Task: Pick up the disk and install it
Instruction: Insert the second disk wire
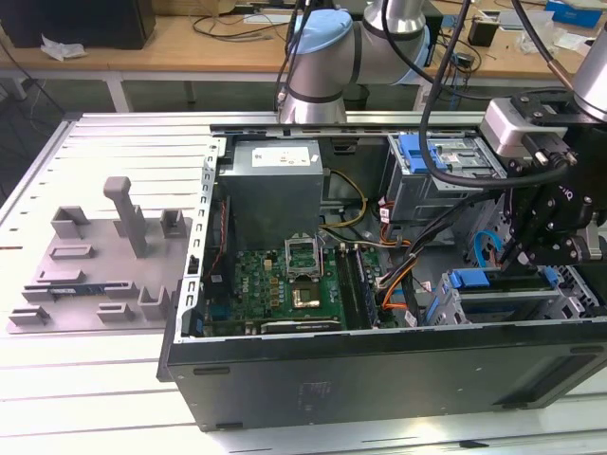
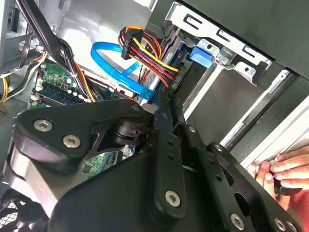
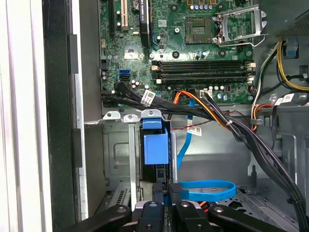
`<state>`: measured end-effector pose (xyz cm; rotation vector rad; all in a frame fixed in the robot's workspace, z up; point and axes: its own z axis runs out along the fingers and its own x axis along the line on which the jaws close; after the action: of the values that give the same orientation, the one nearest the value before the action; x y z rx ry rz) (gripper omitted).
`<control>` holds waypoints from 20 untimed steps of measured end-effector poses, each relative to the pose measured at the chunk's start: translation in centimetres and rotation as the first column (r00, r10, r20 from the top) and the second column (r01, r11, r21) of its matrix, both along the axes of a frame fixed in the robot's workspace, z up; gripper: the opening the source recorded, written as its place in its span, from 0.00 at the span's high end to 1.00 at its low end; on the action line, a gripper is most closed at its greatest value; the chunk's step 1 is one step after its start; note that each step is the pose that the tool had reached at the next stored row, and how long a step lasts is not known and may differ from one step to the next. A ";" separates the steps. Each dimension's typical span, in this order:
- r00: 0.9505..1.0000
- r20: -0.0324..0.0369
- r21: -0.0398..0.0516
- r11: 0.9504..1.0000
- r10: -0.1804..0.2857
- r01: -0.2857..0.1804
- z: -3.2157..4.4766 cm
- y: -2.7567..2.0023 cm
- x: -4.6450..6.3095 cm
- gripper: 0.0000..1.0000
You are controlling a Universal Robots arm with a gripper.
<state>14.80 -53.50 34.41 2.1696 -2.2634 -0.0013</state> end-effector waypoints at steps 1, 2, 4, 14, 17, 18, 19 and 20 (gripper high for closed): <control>1.000 0.000 0.000 1.000 0.000 0.000 0.00 0.01 0.0 0.84; 1.000 0.000 0.000 1.000 0.001 -0.001 0.00 0.02 0.0 0.84; 1.000 0.000 0.000 1.000 0.002 -0.002 0.01 0.03 0.0 0.84; 1.000 0.000 0.000 1.000 0.005 -0.005 0.36 0.03 0.0 0.84; 1.000 0.000 0.000 1.000 0.006 -0.006 0.35 0.09 0.0 0.84; 1.000 0.000 0.000 1.000 0.006 -0.006 0.35 0.12 0.0 0.84; 1.000 0.000 0.000 1.000 0.006 -0.006 0.36 0.15 0.0 0.84; 1.000 0.000 0.000 1.000 0.006 -0.006 0.35 0.18 0.0 0.84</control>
<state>14.80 -53.32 34.76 2.1767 -2.2566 -0.0013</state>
